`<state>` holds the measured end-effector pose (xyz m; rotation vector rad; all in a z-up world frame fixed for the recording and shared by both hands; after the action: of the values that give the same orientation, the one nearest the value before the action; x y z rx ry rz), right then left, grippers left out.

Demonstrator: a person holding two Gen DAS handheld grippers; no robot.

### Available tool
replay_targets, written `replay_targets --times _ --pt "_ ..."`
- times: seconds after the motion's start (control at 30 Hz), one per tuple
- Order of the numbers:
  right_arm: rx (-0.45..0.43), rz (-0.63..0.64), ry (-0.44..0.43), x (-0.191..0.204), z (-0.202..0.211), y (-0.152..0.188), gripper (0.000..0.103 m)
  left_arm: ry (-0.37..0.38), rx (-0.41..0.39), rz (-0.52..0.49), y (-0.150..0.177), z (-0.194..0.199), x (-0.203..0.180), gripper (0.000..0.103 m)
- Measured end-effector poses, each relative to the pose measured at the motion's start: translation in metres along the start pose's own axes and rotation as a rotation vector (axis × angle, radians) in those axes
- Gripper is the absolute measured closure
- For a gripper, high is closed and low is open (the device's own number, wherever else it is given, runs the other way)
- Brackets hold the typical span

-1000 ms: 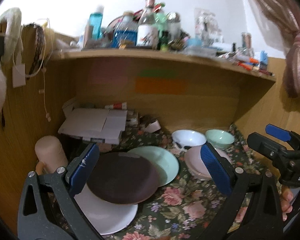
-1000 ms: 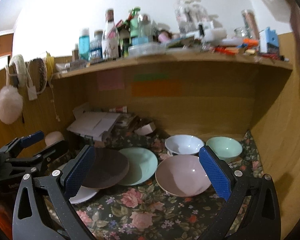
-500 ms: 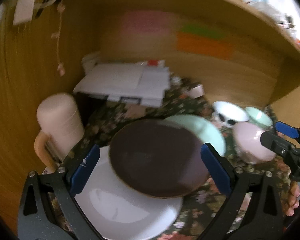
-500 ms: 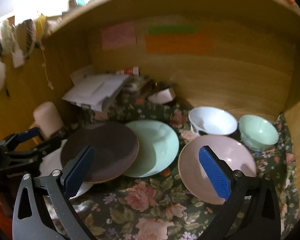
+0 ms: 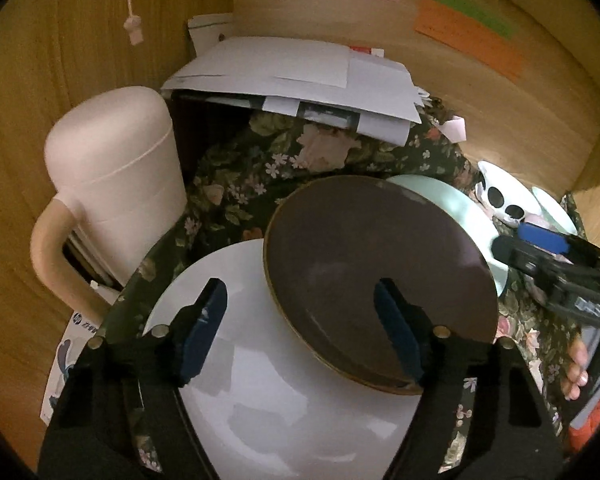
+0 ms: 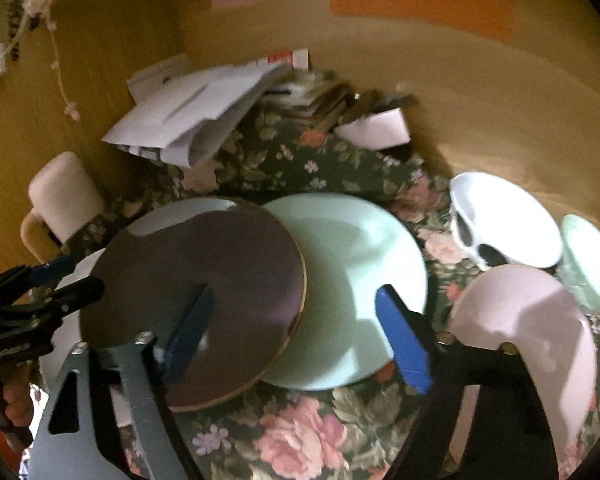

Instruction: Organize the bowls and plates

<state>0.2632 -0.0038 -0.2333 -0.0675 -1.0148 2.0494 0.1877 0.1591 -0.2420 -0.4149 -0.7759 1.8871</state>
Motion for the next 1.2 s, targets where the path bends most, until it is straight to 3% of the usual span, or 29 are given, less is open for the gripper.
replay_targets --times 0.33,0.4,0.5,0.7,1.2 --pt "0.073 -0.043 -0.047 -0.011 -0.033 0.0 0.056 0.057 0.078 0.006 0.004 -0.015 -0.003 0.06" --pt "0.083 -0.059 -0.066 -0.011 -0.039 0.0 0.064 0.076 0.101 0.012 0.007 -0.017 -0.005 0.064" --pt "0.088 -0.066 -0.08 -0.01 -0.045 0.0 0.066 0.074 0.106 0.011 0.008 -0.02 -0.006 0.068" --pt "0.125 -0.08 -0.11 -0.009 -0.057 0.005 0.068 0.096 0.113 0.015 0.009 -0.022 -0.006 0.07" --pt "0.086 -0.096 -0.097 -0.004 -0.053 0.009 0.068 0.096 0.109 -0.008 0.008 -0.019 -0.009 0.07"
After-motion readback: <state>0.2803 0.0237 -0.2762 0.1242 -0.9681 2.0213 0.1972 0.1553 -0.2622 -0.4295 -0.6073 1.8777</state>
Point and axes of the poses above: each gripper's, at about its wrist camera, not at the fingertips, and z roughly against the way its jaws point, x to its left, y to its underside, the point moved 8 cm from there along -z, roughly the way its jaws point, and after that the axes turned 14 degrees about -y, right-handed, at the moved point
